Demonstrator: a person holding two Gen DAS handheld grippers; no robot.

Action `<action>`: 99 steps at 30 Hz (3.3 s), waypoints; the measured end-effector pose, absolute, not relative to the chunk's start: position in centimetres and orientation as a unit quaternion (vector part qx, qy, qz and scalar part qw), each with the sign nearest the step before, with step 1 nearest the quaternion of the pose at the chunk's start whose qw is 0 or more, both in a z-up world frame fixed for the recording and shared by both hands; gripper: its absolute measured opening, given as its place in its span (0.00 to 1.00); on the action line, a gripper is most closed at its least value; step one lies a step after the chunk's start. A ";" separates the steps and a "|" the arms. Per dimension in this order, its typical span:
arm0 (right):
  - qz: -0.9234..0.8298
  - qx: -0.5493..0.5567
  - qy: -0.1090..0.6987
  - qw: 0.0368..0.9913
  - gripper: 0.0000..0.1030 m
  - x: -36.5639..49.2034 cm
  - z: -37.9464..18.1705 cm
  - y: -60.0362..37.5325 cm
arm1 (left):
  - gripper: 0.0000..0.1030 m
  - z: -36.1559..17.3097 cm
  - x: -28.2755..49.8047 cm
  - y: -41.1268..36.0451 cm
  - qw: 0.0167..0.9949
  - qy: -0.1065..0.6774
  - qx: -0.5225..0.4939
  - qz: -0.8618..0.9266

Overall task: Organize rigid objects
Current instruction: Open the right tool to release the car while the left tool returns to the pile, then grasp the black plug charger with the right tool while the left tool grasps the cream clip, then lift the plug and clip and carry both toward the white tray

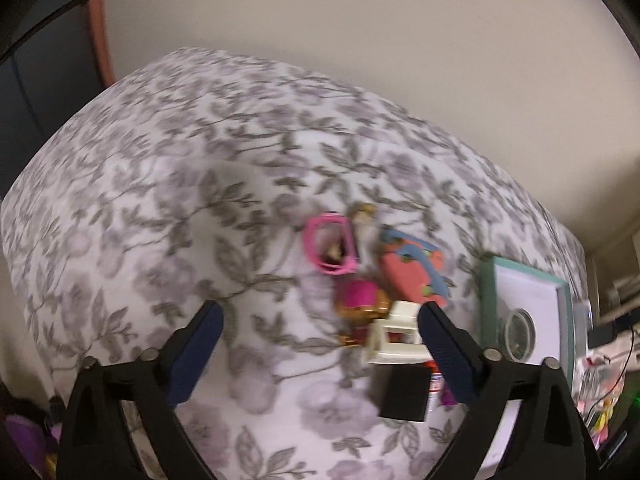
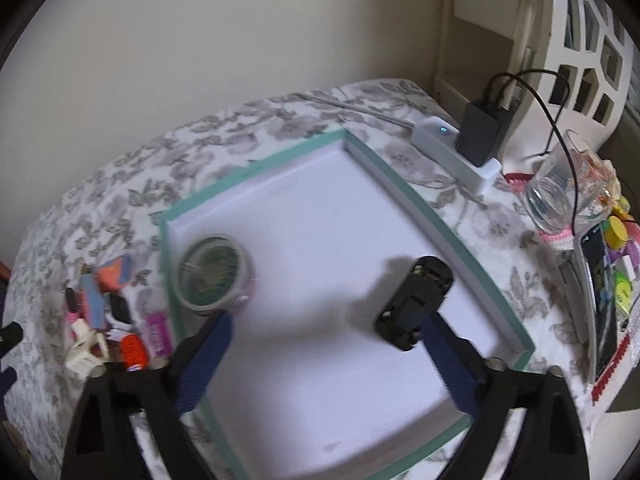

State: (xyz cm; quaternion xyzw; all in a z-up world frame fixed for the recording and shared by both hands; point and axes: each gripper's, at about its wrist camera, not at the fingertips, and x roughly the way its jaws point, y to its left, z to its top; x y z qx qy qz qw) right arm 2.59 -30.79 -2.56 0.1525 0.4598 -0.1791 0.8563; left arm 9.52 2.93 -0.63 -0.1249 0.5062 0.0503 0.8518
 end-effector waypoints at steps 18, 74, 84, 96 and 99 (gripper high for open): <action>-0.032 0.082 0.450 0.889 1.00 4.5 -1.3 -19.1 | 0.98 -1.6 8.6 6.2 0.844 0.511 -0.135 0.087; 0.018 0.084 0.556 0.826 0.48 7.6 -7.8 -17.2 | 0.65 -7.9 12.6 -4.3 0.797 0.599 -0.038 -0.067; 0.027 0.098 0.548 0.830 0.38 7.0 -6.9 -17.5 | 0.52 -7.2 12.5 -3.9 0.796 0.598 -0.058 -0.076; 0.039 0.131 0.537 0.833 0.35 6.8 -5.6 -18.6 | 0.23 -6.2 12.5 -2.9 0.796 0.595 -0.083 -0.077; 0.041 0.139 0.534 0.833 0.35 6.8 -5.3 -18.8 | 0.23 -5.4 12.5 -2.6 0.802 0.586 -0.088 -0.079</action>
